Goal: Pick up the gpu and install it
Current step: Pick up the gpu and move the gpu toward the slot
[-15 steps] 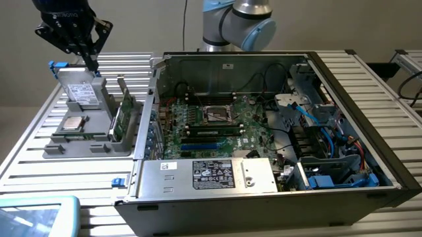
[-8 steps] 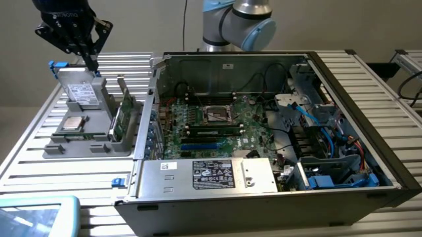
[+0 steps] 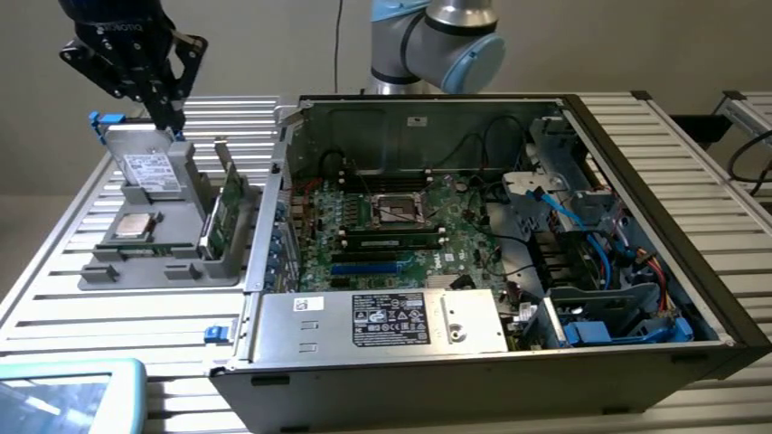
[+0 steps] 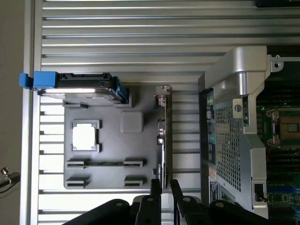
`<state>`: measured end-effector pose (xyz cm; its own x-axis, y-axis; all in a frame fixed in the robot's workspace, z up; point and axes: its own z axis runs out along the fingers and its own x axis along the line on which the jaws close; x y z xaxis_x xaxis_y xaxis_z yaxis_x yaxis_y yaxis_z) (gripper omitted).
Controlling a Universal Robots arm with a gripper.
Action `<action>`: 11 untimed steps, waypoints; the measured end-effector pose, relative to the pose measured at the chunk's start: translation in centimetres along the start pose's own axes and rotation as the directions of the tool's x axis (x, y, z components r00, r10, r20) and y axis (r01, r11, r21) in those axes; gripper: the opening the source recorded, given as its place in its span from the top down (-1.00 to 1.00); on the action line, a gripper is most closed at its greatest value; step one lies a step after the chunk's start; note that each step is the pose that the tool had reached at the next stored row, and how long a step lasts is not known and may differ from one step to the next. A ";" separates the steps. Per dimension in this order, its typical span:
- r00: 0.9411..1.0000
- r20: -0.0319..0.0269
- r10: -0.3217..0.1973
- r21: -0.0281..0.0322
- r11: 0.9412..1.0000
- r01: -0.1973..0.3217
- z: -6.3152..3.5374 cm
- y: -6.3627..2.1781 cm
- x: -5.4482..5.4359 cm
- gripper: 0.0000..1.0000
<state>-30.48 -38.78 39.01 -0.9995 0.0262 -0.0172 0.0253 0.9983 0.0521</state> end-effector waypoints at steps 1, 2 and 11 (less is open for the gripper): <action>1.000 0.000 0.000 0.000 1.000 0.000 0.00 0.00 0.0 0.40; 1.000 0.000 0.000 0.000 1.000 0.000 0.00 0.00 0.0 0.40; 1.000 0.005 0.000 0.001 1.000 0.000 1.33 0.14 1.1 0.15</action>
<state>-31.53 -38.54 37.67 -0.9994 0.0263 -0.0218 0.0251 0.9984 0.0510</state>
